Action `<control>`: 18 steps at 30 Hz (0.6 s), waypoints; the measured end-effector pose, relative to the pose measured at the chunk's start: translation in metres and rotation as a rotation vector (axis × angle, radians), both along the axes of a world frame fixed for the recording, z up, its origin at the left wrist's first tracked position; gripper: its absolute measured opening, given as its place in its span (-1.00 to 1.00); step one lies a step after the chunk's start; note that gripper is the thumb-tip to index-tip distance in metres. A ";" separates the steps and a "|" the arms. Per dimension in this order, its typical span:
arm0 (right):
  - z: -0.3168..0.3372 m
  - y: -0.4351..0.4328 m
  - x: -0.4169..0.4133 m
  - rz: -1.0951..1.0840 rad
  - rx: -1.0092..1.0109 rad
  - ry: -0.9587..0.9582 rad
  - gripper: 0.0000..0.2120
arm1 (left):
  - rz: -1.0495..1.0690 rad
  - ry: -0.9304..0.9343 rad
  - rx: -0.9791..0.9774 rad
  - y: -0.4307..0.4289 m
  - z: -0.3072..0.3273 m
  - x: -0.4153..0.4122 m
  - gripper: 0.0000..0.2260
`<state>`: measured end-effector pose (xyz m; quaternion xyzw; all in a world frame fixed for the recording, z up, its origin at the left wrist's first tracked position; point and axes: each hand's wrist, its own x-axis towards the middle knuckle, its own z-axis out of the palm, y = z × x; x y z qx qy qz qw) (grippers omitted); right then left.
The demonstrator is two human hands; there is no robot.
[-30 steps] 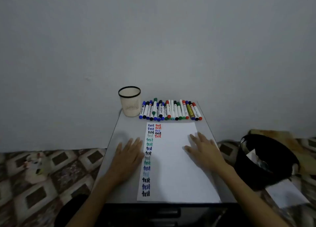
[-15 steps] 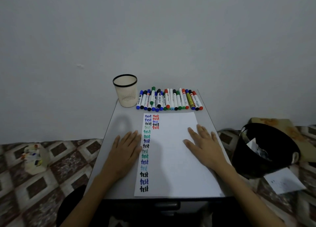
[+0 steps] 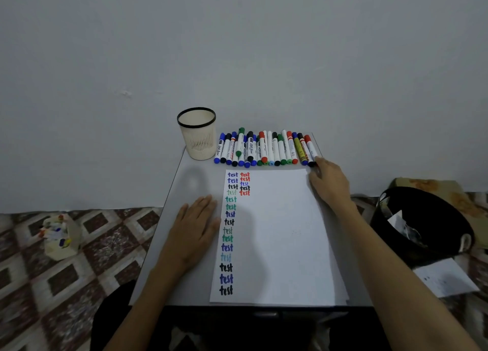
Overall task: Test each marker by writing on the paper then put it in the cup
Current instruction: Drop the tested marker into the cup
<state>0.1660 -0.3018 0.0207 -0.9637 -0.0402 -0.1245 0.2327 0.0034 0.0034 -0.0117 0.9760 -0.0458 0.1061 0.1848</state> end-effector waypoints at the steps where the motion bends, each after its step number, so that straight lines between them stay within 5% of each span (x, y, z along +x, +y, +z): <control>1: -0.004 0.001 0.001 -0.026 0.011 -0.041 -0.70 | 0.001 -0.003 0.000 0.000 0.000 0.000 -0.27; 10: -0.008 0.003 -0.009 -0.227 0.265 -0.180 -0.83 | 0.006 -0.003 0.006 0.000 0.000 -0.001 -0.37; 18: 0.029 0.014 -0.070 -0.194 0.881 -0.643 -0.86 | -0.020 -0.019 -0.015 -0.002 0.003 -0.002 -0.35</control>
